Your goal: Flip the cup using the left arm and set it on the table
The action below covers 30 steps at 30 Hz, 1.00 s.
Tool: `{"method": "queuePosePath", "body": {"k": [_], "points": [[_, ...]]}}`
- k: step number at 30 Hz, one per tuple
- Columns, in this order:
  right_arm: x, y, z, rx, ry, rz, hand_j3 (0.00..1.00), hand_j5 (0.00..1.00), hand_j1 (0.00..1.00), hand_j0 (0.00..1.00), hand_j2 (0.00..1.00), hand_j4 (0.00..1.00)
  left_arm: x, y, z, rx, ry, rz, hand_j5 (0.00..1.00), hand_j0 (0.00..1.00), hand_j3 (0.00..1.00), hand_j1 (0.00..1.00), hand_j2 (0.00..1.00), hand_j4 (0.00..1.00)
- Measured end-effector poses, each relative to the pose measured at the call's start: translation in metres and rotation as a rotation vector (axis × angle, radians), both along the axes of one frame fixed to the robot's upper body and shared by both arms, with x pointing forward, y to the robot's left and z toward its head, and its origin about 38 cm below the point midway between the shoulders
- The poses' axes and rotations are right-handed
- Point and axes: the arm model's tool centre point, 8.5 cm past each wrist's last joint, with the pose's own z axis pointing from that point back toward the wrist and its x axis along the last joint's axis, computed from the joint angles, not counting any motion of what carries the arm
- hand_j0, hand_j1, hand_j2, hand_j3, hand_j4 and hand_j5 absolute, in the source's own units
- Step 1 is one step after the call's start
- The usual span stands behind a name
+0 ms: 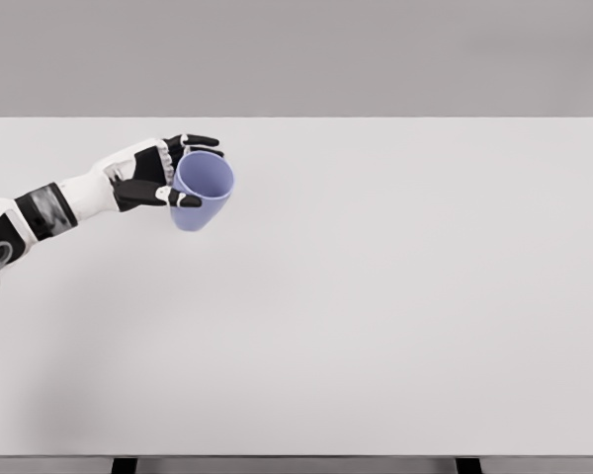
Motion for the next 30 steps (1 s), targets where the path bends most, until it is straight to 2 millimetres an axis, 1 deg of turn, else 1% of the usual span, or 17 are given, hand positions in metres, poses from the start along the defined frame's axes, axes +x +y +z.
{"method": "queuePosePath", "body": {"k": [1, 5, 7, 15, 19, 23, 26, 30], "points": [[0.0, 0.0, 0.0, 0.0, 0.0, 0.0, 1.0, 1.0, 1.0, 1.0, 1.0, 1.0, 0.0, 0.0, -0.001, -0.001, 0.001, 0.001, 0.82, 0.82, 0.82, 0.82, 0.82, 0.82], [0.0, 0.0, 0.0, 0.0, 0.0, 0.0, 1.0, 1.0, 1.0, 1.0, 1.0, 1.0, -0.002, -0.001, -0.006, 0.004, 0.004, 0.002, 0.84, 0.84, 0.84, 0.84, 0.84, 0.84], [0.0, 0.0, 0.0, 0.0, 0.0, 0.0, 1.0, 1.0, 1.0, 1.0, 1.0, 1.0, -0.005, -0.001, -0.013, 0.005, 0.016, 0.003, 0.84, 0.84, 0.84, 0.84, 0.84, 0.84], [0.0, 0.0, 0.0, 0.0, 0.0, 0.0, 1.0, 1.0, 1.0, 1.0, 1.0, 1.0, -0.007, -0.001, -0.019, 0.007, 0.024, 0.005, 0.86, 0.86, 0.86, 0.86, 0.86, 0.86], [0.0, 0.0, 0.0, 0.0, 0.0, 0.0, 1.0, 1.0, 1.0, 1.0, 1.0, 1.0, -0.008, -0.005, -0.023, 0.025, 0.023, -0.002, 0.92, 0.92, 0.92, 0.92, 0.92, 0.92], [0.0, 0.0, 0.0, 0.0, 0.0, 0.0, 1.0, 1.0, 1.0, 1.0, 1.0, 1.0, -0.008, -0.007, -0.026, 0.051, 0.015, -0.009, 1.0, 1.0, 1.0, 1.0, 1.0, 1.0], [0.0, 0.0, 0.0, 0.0, 0.0, 0.0, 1.0, 1.0, 1.0, 1.0, 1.0, 1.0, -0.009, -0.008, -0.029, 0.065, 0.015, -0.013, 1.0, 1.0, 1.0, 1.0, 1.0, 1.0], [0.0, 0.0, 0.0, 0.0, 0.0, 0.0, 1.0, 1.0, 1.0, 1.0, 1.0, 1.0, -0.009, -0.006, -0.027, 0.076, 0.009, -0.013, 1.0, 1.0, 1.0, 1.0, 1.0, 1.0]]}}
